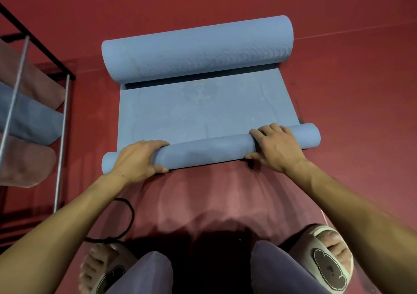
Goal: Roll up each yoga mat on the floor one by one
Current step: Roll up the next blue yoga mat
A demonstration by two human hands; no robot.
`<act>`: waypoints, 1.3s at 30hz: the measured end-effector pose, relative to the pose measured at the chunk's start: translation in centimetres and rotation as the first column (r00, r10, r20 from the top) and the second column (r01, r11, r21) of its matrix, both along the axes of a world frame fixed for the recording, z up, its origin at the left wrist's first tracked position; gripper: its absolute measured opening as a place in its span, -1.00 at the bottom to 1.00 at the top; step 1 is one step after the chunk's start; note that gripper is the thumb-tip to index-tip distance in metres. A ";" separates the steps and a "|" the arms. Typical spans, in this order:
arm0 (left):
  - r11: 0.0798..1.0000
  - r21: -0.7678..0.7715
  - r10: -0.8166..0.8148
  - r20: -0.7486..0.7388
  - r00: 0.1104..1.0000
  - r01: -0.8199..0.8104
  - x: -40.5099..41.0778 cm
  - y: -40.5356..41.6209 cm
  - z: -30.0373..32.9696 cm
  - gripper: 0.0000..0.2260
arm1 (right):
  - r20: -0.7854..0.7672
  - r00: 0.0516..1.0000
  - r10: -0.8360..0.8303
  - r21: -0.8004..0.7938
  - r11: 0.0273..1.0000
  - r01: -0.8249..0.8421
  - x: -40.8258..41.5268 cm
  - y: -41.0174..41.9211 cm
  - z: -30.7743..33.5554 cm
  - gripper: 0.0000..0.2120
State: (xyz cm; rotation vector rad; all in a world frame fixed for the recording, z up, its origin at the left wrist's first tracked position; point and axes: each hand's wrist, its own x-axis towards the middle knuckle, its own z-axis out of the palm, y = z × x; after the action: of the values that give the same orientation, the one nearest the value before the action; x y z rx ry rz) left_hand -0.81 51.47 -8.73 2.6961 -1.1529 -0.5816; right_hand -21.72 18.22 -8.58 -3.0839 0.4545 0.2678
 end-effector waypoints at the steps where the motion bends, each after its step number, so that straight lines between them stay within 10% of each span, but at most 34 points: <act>1: 1.000 0.020 -0.004 -0.012 1.000 0.004 0.2 0.0 0.1 -0.37 | -0.029 1.000 0.005 0.010 1.000 -0.005 0.0 -0.1 0.1 -0.26; 20: 0.981 0.115 -0.088 -0.457 0.885 0.157 1.3 2.7 -0.7 -0.39 | -0.448 0.894 0.016 0.249 0.962 0.108 0.7 0.4 2.3 -0.31; 39: 0.982 -0.181 -0.030 0.120 0.992 0.052 -1.6 1.8 -0.6 -0.70 | -0.053 0.987 -0.150 0.267 0.951 0.158 1.3 1.0 2.4 -0.66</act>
State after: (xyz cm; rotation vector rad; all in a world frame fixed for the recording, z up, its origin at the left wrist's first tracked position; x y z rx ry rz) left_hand -2.42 53.24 -9.30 2.5832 -1.2281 -0.3079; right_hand -20.38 19.26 -6.22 -2.7648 0.6013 0.3441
